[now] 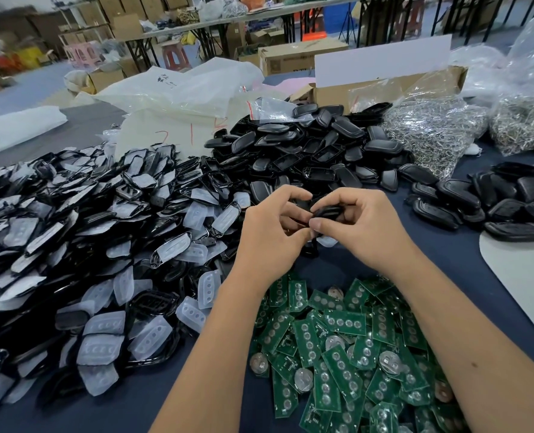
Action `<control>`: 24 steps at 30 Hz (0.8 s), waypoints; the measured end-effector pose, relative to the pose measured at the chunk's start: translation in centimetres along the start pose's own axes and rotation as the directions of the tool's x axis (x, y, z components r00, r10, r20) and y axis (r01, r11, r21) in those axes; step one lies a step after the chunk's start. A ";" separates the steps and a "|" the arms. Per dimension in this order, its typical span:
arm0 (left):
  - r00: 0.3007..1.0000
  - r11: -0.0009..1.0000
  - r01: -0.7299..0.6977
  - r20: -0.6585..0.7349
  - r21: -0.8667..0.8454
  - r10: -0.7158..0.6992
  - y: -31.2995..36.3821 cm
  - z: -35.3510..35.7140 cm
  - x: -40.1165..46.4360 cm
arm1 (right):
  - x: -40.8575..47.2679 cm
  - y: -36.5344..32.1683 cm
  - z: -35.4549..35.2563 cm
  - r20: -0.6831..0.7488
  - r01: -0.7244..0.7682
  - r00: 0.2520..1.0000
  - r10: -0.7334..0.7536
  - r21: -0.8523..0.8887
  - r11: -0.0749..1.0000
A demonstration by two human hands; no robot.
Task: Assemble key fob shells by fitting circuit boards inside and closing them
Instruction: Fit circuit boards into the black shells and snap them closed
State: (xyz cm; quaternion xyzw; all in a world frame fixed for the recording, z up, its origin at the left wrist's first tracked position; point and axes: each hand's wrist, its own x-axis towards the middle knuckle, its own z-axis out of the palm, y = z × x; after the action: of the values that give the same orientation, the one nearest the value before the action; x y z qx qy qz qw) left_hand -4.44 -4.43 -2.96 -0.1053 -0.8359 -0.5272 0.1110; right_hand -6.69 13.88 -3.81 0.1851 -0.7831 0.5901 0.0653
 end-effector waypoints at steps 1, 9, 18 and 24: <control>1.000 0.999 0.024 -0.015 -0.025 -0.025 0.0 0.1 0.1 | 0.1 0.1 0.1 -0.030 -0.013 0.999 0.014 0.045 0.999; 0.950 0.733 0.277 0.061 -0.621 -0.308 -0.2 0.3 0.2 | 0.2 0.3 0.8 -0.025 -0.189 0.979 0.203 0.270 0.944; 0.948 0.624 0.310 0.188 -0.718 -0.255 0.2 0.2 0.1 | 0.2 -0.2 1.0 0.017 -0.206 0.975 0.220 0.422 0.883; 0.954 0.630 0.296 0.197 -0.718 -0.224 0.4 0.2 0.1 | 0.2 -0.3 0.8 0.038 -0.183 0.982 0.187 0.470 0.863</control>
State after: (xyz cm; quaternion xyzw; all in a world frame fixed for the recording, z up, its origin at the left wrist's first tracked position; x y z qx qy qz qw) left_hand -4.38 -4.11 -2.67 -0.0426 -0.5604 -0.8252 -0.0558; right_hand -6.70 12.96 -3.70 0.1168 -0.6298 0.7672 -0.0350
